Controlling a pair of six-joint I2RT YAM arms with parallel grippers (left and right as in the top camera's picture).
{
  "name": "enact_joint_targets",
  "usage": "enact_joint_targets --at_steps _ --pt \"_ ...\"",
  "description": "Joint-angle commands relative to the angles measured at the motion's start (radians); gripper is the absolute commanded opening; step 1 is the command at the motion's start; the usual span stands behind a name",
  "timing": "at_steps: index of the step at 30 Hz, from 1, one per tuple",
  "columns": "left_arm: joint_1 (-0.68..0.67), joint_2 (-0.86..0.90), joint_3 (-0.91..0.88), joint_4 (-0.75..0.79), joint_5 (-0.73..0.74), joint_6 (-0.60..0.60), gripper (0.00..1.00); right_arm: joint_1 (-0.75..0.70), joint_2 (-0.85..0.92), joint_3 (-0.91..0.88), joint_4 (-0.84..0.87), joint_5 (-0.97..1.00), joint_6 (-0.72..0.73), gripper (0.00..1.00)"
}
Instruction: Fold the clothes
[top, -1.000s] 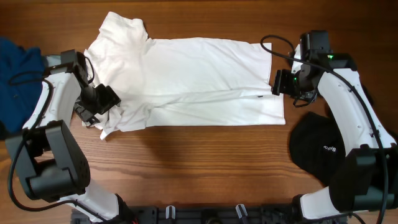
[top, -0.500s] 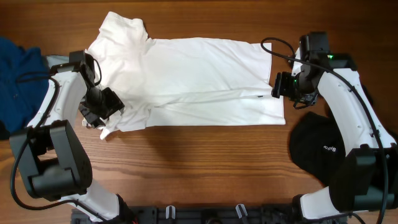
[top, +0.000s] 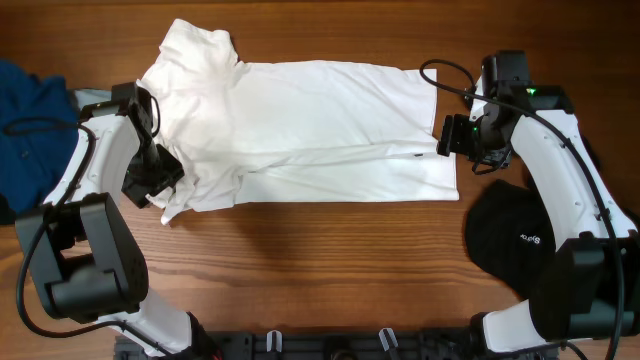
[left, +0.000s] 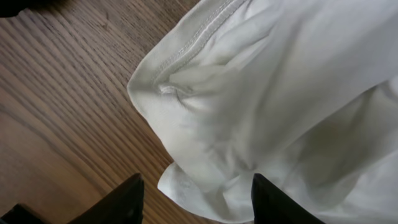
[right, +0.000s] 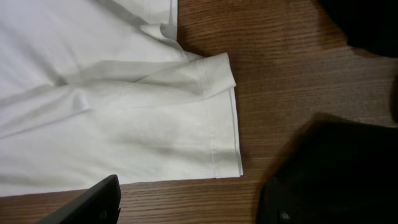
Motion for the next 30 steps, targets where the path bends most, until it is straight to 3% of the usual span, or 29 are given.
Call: enact_joint_targets --at_steps 1,8,12,14,20,23,26,30 --pt "-0.001 0.006 -0.019 0.021 -0.027 -0.026 0.53 -0.003 0.000 -0.002 0.002 0.021 0.013 0.75" --pt "-0.001 0.007 -0.118 0.151 0.019 -0.023 0.45 -0.003 0.000 -0.002 0.002 0.021 0.014 0.75" --pt "0.000 0.005 -0.117 0.177 0.009 -0.013 0.13 -0.003 0.000 -0.002 0.002 0.021 0.014 0.75" --pt "0.001 0.004 -0.113 0.179 -0.040 -0.014 0.05 -0.003 0.000 -0.002 0.002 0.021 0.014 0.75" --pt "0.024 -0.015 -0.077 0.156 -0.182 -0.014 0.04 -0.002 0.000 -0.002 0.018 -0.067 -0.035 0.74" --pt "0.027 -0.027 -0.075 0.157 -0.167 -0.018 0.04 0.022 0.010 -0.002 0.048 -0.358 -0.212 0.57" --pt "0.027 -0.026 -0.075 0.156 -0.164 -0.018 0.04 0.093 0.043 -0.002 0.069 -0.386 -0.225 0.41" --pt "0.027 -0.026 -0.075 0.156 -0.164 -0.018 0.04 0.221 0.144 -0.002 0.094 -0.354 -0.242 0.33"
